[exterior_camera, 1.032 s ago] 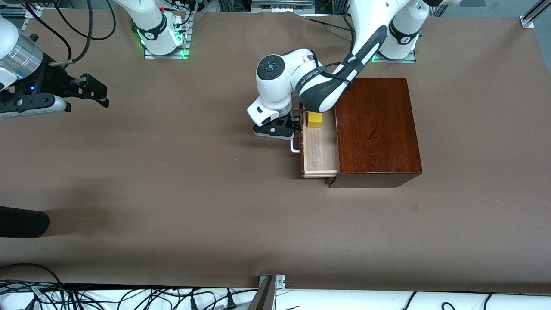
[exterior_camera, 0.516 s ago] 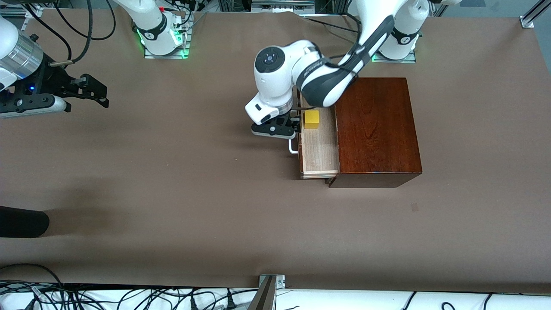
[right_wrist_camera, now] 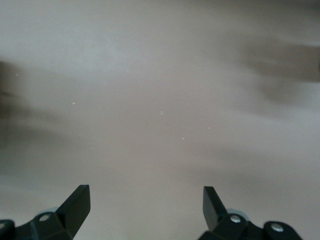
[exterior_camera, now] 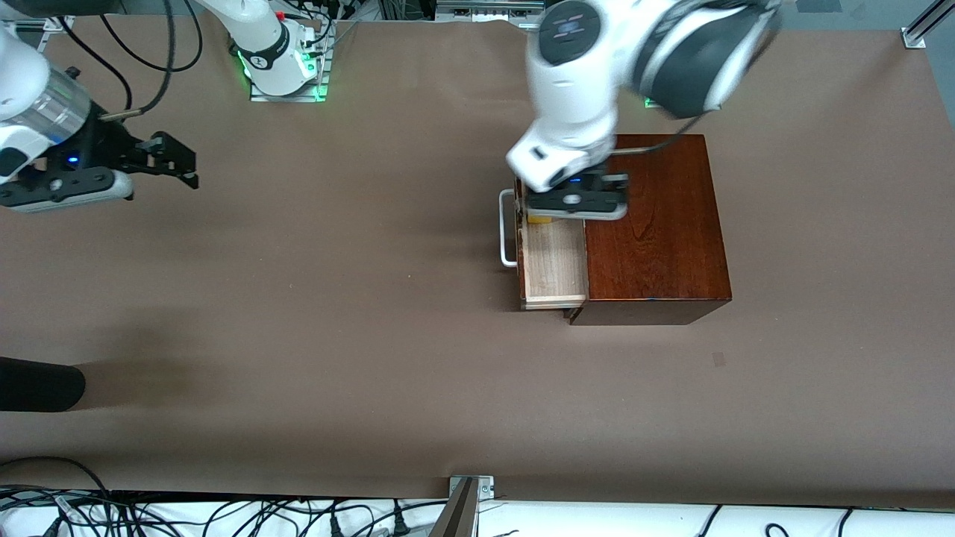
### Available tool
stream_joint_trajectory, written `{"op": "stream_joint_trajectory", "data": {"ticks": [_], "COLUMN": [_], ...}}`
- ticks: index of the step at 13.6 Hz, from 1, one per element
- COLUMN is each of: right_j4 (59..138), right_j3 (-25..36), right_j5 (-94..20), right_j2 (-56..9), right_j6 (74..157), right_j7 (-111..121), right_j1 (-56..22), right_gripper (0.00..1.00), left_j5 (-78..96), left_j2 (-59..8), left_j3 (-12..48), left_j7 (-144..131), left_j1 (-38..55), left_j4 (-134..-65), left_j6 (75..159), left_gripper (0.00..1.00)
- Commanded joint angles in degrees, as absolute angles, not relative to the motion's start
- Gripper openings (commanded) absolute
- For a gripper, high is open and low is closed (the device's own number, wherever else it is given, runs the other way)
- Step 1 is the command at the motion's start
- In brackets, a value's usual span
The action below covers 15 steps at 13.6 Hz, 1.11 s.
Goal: Open drawer, take yellow block, close drawer
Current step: 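Pull the drawer open with the left gripper, then lift away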
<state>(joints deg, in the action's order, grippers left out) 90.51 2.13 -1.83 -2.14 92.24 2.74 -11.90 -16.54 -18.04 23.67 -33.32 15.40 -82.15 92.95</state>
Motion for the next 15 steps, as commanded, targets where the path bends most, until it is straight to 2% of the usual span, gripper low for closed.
{"op": "stream_joint_trajectory", "data": {"ticks": [1, 3, 7, 11, 13, 15], "right_j4": [89.65, 89.65, 89.56, 89.47, 87.21, 80.98], "right_j3": [0.36, -0.61, -0.97, -0.88, -0.88, -0.97], "right_j5": [-1.49, -6.30, -11.08, -9.85, -5.65, -4.05], "right_j2": [-2.02, -4.03, -7.91, -13.70, -16.50, -22.99], "right_j6": [90.97, 90.44, 90.96, 98.24, 103.51, 105.73], "right_j7": [2.55, 3.25, 3.34, 3.43, 3.43, 3.69], "right_j1": [-15.98, -18.27, -27.48, -40.74, -47.51, -51.84], "right_gripper": [1.00, 1.00, 1.00, 1.00, 1.00, 1.00], "left_j5": [-8.12, -2.48, -0.62, -0.62, -0.62, -1.22], "left_j2": [-15.12, -11.88, -5.55, 1.56, 5.52, 5.19], "left_j3": [24.08, 22.69, 10.13, -0.77, -0.53, 1.22], "left_j7": [-24.21, -13.67, -7.30, -7.12, -6.86, -6.94], "left_j1": [6.62, 1.34, 2.54, 3.60, 3.52, 3.52], "left_j4": [-80.78, -81.91, -87.00, -96.65, -99.40, -98.53], "left_j6": [88.61, 87.89, 88.33, 93.85, 93.78, 91.76], "left_gripper": [1.00, 1.00, 1.00, 1.00, 1.00, 1.00]}}
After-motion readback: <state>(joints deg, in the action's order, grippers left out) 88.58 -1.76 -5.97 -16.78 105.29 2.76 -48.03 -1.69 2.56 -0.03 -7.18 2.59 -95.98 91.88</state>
